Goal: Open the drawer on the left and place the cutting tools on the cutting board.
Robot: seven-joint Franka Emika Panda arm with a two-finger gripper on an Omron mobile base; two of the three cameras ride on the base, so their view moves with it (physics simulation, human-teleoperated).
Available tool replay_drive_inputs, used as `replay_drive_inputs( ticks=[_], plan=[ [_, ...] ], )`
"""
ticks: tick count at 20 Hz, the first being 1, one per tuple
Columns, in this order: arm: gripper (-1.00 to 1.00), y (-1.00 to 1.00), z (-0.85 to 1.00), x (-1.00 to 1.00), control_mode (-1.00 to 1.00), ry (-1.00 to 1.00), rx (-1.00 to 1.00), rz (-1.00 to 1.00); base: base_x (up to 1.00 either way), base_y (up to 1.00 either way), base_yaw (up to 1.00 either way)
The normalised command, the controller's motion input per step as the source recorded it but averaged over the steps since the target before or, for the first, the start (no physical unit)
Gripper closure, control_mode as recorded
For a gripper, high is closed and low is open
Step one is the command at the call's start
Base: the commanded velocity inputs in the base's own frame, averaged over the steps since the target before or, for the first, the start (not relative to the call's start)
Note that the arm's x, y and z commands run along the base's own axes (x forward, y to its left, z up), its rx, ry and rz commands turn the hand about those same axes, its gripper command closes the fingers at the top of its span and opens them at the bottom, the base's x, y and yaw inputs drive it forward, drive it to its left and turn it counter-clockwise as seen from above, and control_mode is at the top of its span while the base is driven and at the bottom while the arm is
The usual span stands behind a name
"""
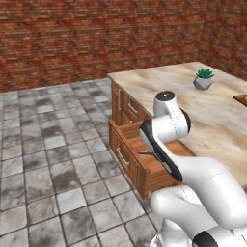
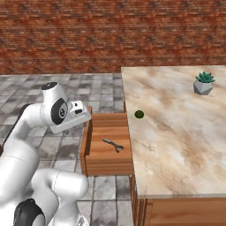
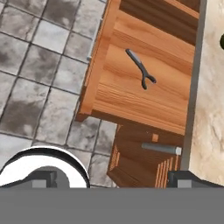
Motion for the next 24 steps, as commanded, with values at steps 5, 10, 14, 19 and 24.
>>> replay_drive_inputs(
  ticks=[5,10,14,19,24],
  plan=[
    [-1.00,-0.27,-0.28,0.26,-1.00,0.02,0.02,0.11,0.00,0.00,0.00],
    [-1.00,-0.27,-0.34,0.33,-1.00,0.01,0.01,0.12,0.00,0.00,0.00],
    [-1.00,-0.17,-0.29,0.32,-1.00,0.00,0.00,0.12,0.00,0.00,0.00],
    [-1.00,-0.04,-0.28,0.30,-1.00,0.00,0.00,0.11,0.00,0.00,0.00],
    [-1.00,-0.03,-0.31,0.30,-1.00,0.00,0.00,0.13,0.00,0.00,0.00]
  ],
)
